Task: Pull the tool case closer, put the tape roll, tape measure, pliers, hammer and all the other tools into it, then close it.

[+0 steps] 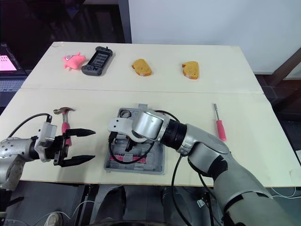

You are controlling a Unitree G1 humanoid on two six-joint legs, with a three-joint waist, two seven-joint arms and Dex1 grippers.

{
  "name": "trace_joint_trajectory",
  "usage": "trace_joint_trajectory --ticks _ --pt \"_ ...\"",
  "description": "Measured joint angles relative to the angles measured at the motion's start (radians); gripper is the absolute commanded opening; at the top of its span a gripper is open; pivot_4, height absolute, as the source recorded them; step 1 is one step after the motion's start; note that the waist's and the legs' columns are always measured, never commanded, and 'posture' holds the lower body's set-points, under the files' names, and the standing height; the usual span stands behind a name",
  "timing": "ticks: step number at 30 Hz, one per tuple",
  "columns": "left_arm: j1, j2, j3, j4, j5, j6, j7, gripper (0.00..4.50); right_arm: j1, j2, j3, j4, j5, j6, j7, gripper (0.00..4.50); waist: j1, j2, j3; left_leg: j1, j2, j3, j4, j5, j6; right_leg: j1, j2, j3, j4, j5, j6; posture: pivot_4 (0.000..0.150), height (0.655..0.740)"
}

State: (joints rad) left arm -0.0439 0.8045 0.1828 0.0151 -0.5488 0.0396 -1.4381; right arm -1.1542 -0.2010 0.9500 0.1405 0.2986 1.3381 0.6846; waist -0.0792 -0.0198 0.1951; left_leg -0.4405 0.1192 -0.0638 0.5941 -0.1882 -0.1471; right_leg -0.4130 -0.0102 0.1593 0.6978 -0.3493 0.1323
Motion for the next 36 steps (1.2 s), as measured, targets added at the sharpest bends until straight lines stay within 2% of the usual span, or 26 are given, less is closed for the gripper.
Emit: trace_joint_trajectory --ticks 4,5,7,8,12,13,19,27,31,34,36 --pt "0.001 0.0 0.0 -0.002 0.0 0.002 0.0 4.5 0.002 0.002 0.0 0.0 -0.012 -0.003 0.013 0.13 -0.003 0.0 0.0 0.0 0.0 0.0 0.0 0.0 0.0 0.0 0.0 0.0 0.0 0.0 0.0 0.15 0.7395" --pt "0.001 0.0 0.0 -0.003 0.0 0.002 0.0 4.5 0.002 0.002 0.0 0.0 -0.013 -0.004 0.016 0.98 -0.003 0.0 0.0 0.0 0.0 0.0 0.0 0.0 0.0 0.0 0.0 0.0 0.0 0.0 0.0 0.15 0.7395" --pt "0.001 0.0 0.0 -0.008 -0.001 0.003 0.0 4.5 0.003 0.002 0.0 -0.001 -0.019 -0.008 0.024 1.73 -0.003 0.0 0.0 0.0 0.0 0.0 0.0 0.0 0.0 0.0 0.0 0.0 0.0 0.0 0.0 0.15 0.7395" --pt "0.001 0.001 0.0 -0.009 -0.001 0.004 0.0 4.5 0.003 0.003 0.0 -0.003 -0.018 -0.008 0.032 2.31 -0.003 0.0 0.0 0.0 0.0 0.0 0.0 0.0 0.0 0.0 0.0 0.0 0.0 0.0 0.0 0.15 0.7395" --pt "0.001 0.001 0.0 -0.012 -0.001 0.014 0.0 4.5 0.003 0.016 -0.002 -0.024 -0.017 -0.007 0.05 4.16 -0.002 0.0 0.0 0.0 0.0 0.0 0.0 0.0 -0.001 0.0 0.0 0.0 0.0 0.0 0.0 0.15 0.7395" --pt "0.001 0.001 0.0 -0.012 -0.002 0.015 0.0 4.5 0.003 0.017 -0.002 -0.029 -0.017 -0.007 0.053 4.39 -0.001 0.0 0.0 0.0 0.0 0.0 0.0 0.001 -0.001 0.0 0.0 0.0 0.0 0.0 0.0 0.15 0.7395" --pt "0.004 0.001 0.0 -0.017 -0.005 0.021 0.0 4.5 0.0 -0.012 -0.037 -0.067 -0.019 0.011 0.059 4.39 0.005 0.0 0.0 0.0 0.0 0.0 0.001 0.001 -0.001 0.0 0.0 0.0 0.0 0.0 0.0 0.15 0.7395" --pt "0.006 0.001 0.0 -0.021 -0.005 0.024 0.001 4.5 0.016 -0.065 -0.188 -0.219 0.006 0.05 0.057 4.39 0.007 0.0 0.0 -0.001 0.0 0.0 -0.002 0.001 -0.001 -0.001 0.0 0.0 0.0 0.0 0.0 0.15 0.7395" --pt "0.007 0.002 0.0 -0.023 -0.005 0.033 0.002 4.5 0.113 -0.07 -0.311 -0.302 0.028 0.029 0.027 4.39 0.008 0.0 0.0 -0.001 0.0 0.0 -0.001 0.001 -0.001 -0.001 0.0 0.0 0.0 0.0 0.0 0.15 0.7395" --pt "0.005 0.003 0.001 -0.025 -0.006 0.037 0.002 4.5 0.237 -0.076 -0.389 -0.354 0.027 -0.059 -0.015 4.39 0.008 -0.001 0.0 -0.001 0.0 0.0 -0.001 0.001 -0.001 0.0 0.0 0.0 0.0 0.0 0.0 0.15 0.7395" --pt "0.003 0.004 0.001 -0.025 -0.006 0.04 0.002 4.5 0.3 -0.072 -0.418 -0.373 0.023 -0.105 -0.042 3.84 0.008 0.0 0.0 -0.001 0.0 0.0 -0.001 0.001 -0.001 0.0 0.0 0.0 0.0 0.0 0.0 0.15 0.7395"
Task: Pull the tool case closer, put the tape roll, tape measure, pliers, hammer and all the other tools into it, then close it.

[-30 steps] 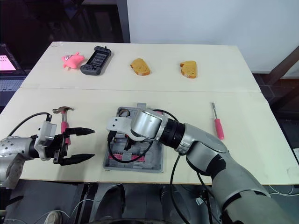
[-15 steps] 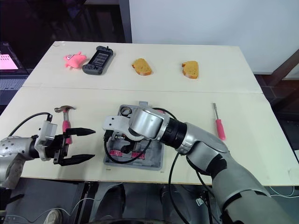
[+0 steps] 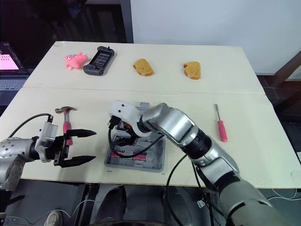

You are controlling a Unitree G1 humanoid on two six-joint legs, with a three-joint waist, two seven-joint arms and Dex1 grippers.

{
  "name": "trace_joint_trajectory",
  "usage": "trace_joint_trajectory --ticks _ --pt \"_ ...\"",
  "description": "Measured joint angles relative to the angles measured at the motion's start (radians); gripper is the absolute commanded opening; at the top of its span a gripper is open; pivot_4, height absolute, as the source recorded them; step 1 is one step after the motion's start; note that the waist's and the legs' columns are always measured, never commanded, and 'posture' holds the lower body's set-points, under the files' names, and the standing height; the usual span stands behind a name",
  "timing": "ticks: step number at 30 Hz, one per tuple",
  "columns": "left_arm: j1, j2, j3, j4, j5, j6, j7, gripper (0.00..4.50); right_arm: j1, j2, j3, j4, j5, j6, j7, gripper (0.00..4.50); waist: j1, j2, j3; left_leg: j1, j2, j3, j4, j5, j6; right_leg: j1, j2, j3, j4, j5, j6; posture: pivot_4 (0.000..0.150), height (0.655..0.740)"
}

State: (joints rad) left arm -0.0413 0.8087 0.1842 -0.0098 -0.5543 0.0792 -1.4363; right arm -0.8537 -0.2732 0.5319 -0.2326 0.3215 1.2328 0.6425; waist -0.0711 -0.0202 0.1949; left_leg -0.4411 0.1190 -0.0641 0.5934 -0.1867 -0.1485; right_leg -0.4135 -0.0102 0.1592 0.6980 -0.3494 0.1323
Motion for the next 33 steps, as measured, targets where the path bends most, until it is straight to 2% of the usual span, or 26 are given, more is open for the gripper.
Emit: trace_joint_trajectory --ticks 1,8,33 --pt "-0.002 0.001 0.0 0.0 0.0 0.0 0.0 4.5 0.021 0.005 -0.015 -0.007 -0.001 -0.018 -0.011 3.57 -0.001 0.0 0.0 0.0 0.0 0.0 0.0 0.0 0.0 0.0 0.0 0.0 0.0 0.0 0.0 0.15 0.7395" --pt "-0.008 0.007 0.0 0.002 0.0 0.0 -0.002 4.5 0.099 0.003 0.02 -0.048 -0.034 -0.129 -0.038 0.03 0.0 0.0 0.0 0.0 0.0 0.0 0.0 0.0 0.0 0.0 0.0 0.0 0.0 0.0 0.0 0.15 0.7395" --pt "-0.008 0.011 0.003 0.007 0.0 0.0 -0.001 4.5 0.175 -0.037 0.107 0.104 -0.137 -0.168 -0.03 0.03 -0.001 0.0 0.0 0.0 0.0 0.0 0.001 0.0 0.0 0.0 0.0 0.0 0.0 0.0 0.0 0.15 0.7395"
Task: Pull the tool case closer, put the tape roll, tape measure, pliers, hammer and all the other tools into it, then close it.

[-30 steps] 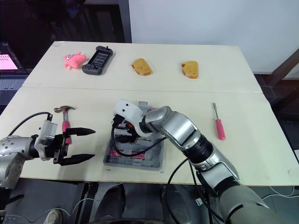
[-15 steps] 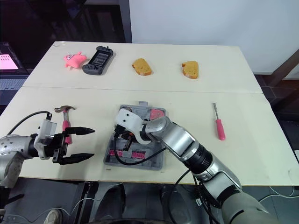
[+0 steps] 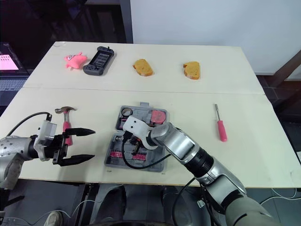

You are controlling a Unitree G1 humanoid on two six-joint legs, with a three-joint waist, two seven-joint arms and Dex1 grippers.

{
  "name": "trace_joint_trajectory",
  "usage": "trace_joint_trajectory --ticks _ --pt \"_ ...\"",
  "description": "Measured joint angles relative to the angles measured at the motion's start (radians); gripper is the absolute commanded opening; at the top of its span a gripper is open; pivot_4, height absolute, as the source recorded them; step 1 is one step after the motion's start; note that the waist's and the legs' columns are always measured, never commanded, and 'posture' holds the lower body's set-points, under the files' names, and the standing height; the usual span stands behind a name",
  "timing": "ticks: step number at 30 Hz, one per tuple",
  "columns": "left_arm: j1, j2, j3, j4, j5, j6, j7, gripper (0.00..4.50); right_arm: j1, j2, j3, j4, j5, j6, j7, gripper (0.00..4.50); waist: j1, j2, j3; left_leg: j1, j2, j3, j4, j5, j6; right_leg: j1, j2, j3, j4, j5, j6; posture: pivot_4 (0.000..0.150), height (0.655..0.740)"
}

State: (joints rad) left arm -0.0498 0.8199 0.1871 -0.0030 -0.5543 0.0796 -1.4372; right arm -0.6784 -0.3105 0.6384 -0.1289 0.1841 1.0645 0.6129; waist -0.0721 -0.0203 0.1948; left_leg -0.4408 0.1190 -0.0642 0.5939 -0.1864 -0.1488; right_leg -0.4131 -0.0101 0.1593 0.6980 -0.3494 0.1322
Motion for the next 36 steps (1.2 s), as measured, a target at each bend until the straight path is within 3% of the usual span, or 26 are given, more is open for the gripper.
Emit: trace_joint_trajectory --ticks 18,36 --pt "0.004 0.0 0.004 -0.002 0.0 0.003 0.002 4.5 -0.023 0.022 -0.058 -0.021 0.017 -0.057 0.063 0.03 0.002 0.0 0.0 0.001 0.0 0.0 0.0 0.0 0.0 0.001 0.0 0.0 0.0 0.0 0.0 0.15 0.7395" --pt "0.007 0.0 0.008 -0.01 0.0 0.006 0.006 4.5 -0.007 0.02 -0.002 0.054 -0.046 -0.028 0.056 0.03 0.002 0.0 0.0 0.001 0.0 0.0 0.0 0.0 0.0 0.002 0.0 0.0 0.0 0.0 0.0 0.15 0.7395"
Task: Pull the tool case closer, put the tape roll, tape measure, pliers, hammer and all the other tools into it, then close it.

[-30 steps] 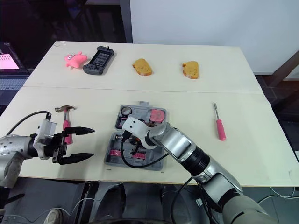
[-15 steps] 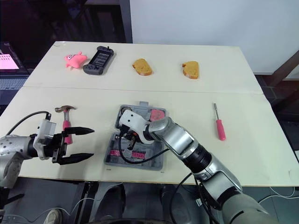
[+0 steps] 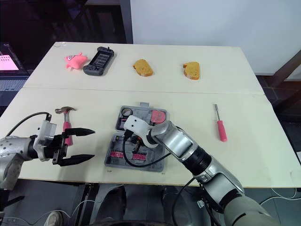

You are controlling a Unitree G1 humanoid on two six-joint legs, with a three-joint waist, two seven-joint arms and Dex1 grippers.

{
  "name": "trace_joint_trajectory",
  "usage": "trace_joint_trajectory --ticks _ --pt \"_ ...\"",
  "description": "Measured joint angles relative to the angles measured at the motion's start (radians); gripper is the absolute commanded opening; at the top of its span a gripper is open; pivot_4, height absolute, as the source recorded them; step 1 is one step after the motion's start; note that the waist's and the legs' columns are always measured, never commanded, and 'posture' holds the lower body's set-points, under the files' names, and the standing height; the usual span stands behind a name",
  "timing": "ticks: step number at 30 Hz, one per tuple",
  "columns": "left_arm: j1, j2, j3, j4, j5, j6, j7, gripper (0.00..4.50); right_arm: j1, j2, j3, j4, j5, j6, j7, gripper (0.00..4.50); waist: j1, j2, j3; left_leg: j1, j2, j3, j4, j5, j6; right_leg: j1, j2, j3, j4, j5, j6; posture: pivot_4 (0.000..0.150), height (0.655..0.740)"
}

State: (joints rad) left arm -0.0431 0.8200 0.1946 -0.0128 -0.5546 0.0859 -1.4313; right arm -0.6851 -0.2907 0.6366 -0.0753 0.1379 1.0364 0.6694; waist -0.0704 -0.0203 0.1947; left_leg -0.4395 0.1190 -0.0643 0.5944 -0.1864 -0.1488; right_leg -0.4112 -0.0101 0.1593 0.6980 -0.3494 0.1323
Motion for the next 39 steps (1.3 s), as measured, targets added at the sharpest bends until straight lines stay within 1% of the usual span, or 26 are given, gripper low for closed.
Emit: trace_joint_trajectory --ticks 9,14,17,20,24,26,27,28,30,32,33,34,36,38,39 --pt "0.0 0.0 0.001 0.0 0.0 0.009 0.001 4.5 -0.012 0.035 -0.019 0.029 0.001 0.069 -0.017 0.03 0.001 -0.001 -0.001 0.003 0.0 0.0 0.0 0.0 0.0 0.003 0.0 0.0 0.0 0.0 0.0 0.15 0.7395" --pt "0.002 0.0 0.003 -0.003 0.0 0.011 0.001 4.5 -0.011 0.029 -0.025 0.012 0.023 0.078 0.007 0.03 0.001 0.0 0.0 0.003 0.0 0.0 0.0 0.0 0.0 0.003 0.0 0.0 0.0 0.0 0.0 0.15 0.7395" --pt "0.003 0.0 0.007 -0.003 0.0 0.013 0.001 4.5 -0.008 0.005 -0.028 -0.025 0.051 0.095 0.036 0.03 0.001 0.0 0.0 0.003 0.0 0.0 -0.001 0.0 0.0 0.002 0.0 0.0 0.0 0.0 0.0 0.15 0.7395" --pt "0.005 0.0 0.018 -0.005 0.0 0.014 0.003 4.5 -0.015 -0.019 -0.099 -0.108 0.092 0.099 0.061 0.03 0.0 0.0 0.0 0.003 0.0 0.0 -0.001 0.0 0.0 0.002 0.0 0.0 0.0 0.0 0.0 0.15 0.7395" --pt "0.017 0.0 0.024 -0.011 0.0 0.014 0.02 4.5 -0.017 -0.065 -0.292 -0.287 0.168 0.017 0.085 0.03 0.001 0.0 0.0 0.002 0.0 0.0 -0.002 0.0 0.0 0.002 0.0 0.0 -0.001 0.0 0.0 0.15 0.7395" --pt "0.044 0.004 0.041 -0.013 0.001 0.014 0.031 4.5 0.047 -0.137 -0.427 -0.382 0.197 -0.085 0.107 0.03 0.01 -0.001 -0.001 0.002 0.0 0.0 -0.003 0.0 0.0 0.005 0.0 -0.001 -0.005 -0.001 0.0 0.15 0.7395" --pt "0.054 0.005 0.052 -0.013 0.002 0.014 0.038 4.5 0.105 -0.197 -0.481 -0.412 0.204 -0.121 0.124 0.03 0.017 -0.001 -0.001 0.002 0.0 0.0 -0.003 0.0 0.0 0.006 -0.001 -0.001 -0.007 -0.001 0.0 0.15 0.7395" --pt "0.076 0.01 0.075 -0.013 0.002 0.012 0.045 4.5 0.201 -0.284 -0.535 -0.428 0.206 -0.147 0.143 0.03 0.026 -0.001 -0.001 0.002 0.0 0.001 -0.003 0.0 0.0 0.008 -0.001 -0.001 -0.012 -0.001 0.0 0.15 0.7395" --pt "0.101 0.026 0.1 -0.008 0.004 0.012 0.052 4.5 0.298 -0.349 -0.582 -0.415 0.199 -0.161 0.152 0.03 0.026 -0.001 0.0 0.001 0.0 0.002 -0.003 0.0 0.001 0.006 -0.001 0.0 -0.012 -0.001 0.0 0.15 0.7395" --pt "0.128 0.034 0.133 -0.013 0.006 0.002 0.057 4.5 0.443 -0.388 -0.659 -0.424 0.202 -0.227 0.17 0.03 0.026 0.0 0.0 0.001 0.0 0.002 -0.004 -0.001 0.001 0.006 -0.001 0.0 -0.012 -0.001 0.0 0.15 0.7395" --pt "0.154 0.039 0.158 -0.011 0.006 -0.008 0.059 4.5 0.549 -0.424 -0.714 -0.421 0.205 -0.272 0.192 0.03 0.027 0.0 0.0 0.001 0.0 0.002 -0.004 -0.001 0.002 0.007 -0.001 0.0 -0.012 -0.001 0.001 0.15 0.7395" --pt "0.179 0.046 0.182 0.001 0.01 -0.01 0.06 4.5 0.632 -0.453 -0.758 -0.399 0.203 -0.305 0.212 0.27 0.027 0.0 0.0 0.001 0.0 0.002 -0.003 -0.002 0.002 0.007 -0.001 0.0 -0.013 -0.001 0.001 0.15 0.7395" --pt "0.198 0.05 0.212 0.021 0.017 -0.017 0.061 4.5 0.724 -0.474 -0.825 -0.35 0.198 -0.366 0.236 0.81 0.024 0.0 0.0 0.001 0.0 0.003 -0.003 -0.002 0.002 0.007 -0.001 0.0 -0.013 -0.001 0.001 0.15 0.7395" --pt "0.209 0.058 0.235 0.048 0.029 -0.049 0.062 4.5 0.801 -0.47 -0.895 -0.323 0.208 -0.462 0.268 1.66 0.024 0.0 0.0 0.003 0.0 0.003 -0.002 -0.002 0.002 0.009 -0.001 0.0 -0.013 -0.002 -0.001 0.15 0.7395" --pt "0.219 0.067 0.253 0.076 0.041 -0.066 0.065 4.5 0.834 -0.468 -0.932 -0.306 0.221 -0.505 0.288 2.23 0.022 0.0 0.0 0.005 0.0 0.003 -0.002 -0.001 0.002 0.011 -0.001 0.001 -0.013 -0.003 -0.003 0.15 0.7395"
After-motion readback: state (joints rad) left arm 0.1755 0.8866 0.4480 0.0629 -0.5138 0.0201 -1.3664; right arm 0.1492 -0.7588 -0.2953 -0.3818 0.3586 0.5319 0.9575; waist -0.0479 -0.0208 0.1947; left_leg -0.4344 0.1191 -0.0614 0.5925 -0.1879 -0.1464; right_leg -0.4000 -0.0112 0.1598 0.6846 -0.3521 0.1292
